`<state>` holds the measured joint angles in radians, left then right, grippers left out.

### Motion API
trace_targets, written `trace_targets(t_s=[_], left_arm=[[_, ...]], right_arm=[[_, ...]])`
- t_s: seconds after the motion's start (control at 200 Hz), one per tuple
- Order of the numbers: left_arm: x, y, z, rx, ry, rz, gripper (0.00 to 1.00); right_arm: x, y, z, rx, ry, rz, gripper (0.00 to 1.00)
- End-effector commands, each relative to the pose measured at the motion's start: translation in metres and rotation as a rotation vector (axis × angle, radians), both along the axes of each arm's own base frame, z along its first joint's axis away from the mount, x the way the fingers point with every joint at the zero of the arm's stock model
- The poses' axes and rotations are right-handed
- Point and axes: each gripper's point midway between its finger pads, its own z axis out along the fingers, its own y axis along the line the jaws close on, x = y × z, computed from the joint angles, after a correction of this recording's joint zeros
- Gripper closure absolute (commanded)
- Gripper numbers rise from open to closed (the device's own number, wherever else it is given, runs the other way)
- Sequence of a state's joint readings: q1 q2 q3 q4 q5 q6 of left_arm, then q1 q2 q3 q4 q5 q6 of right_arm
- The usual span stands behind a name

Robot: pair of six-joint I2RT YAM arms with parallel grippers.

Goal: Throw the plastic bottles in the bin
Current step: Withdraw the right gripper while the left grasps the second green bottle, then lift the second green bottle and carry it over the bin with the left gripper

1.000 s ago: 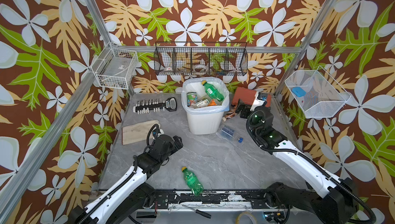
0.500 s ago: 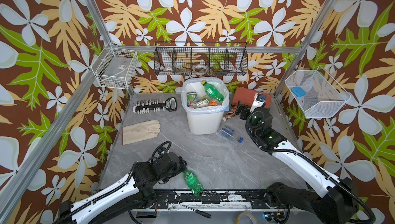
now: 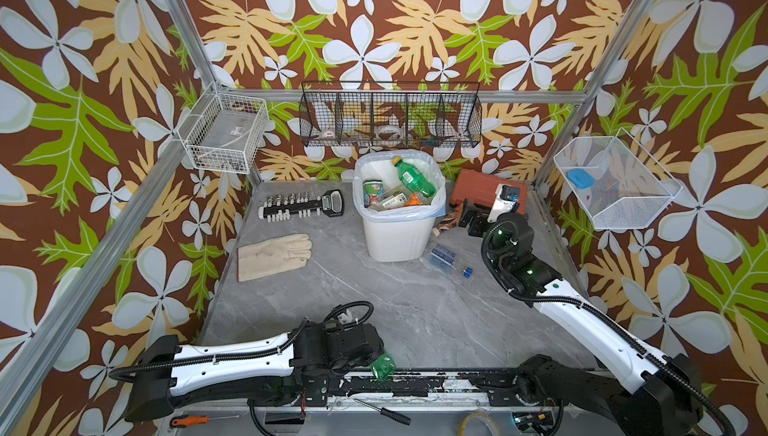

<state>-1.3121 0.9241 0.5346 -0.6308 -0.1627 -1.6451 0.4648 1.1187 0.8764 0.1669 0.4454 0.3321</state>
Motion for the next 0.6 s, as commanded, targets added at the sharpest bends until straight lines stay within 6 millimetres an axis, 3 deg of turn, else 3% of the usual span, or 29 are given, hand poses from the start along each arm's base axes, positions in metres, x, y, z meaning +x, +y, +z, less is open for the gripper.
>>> trace_targets(t_s=[0.0,0.275,0.595], left_arm=[[0.001,-0.011,-0.002,-0.045,0.005,0.013,0.06],[0.003,-0.018,-0.020,-0.052,0.021,0.014,0.11],[0.014,-0.022,-0.034,-0.042,0.027,-0.015,0.29]], right_arm=[[-0.003,-0.002,0.004,-0.008,-0.012,0.000,0.01],[-0.007,-0.007,0.003,-0.013,-0.013,-0.006,0.00],[-0.006,-0.010,0.000,-0.024,-0.003,-0.013,0.01]])
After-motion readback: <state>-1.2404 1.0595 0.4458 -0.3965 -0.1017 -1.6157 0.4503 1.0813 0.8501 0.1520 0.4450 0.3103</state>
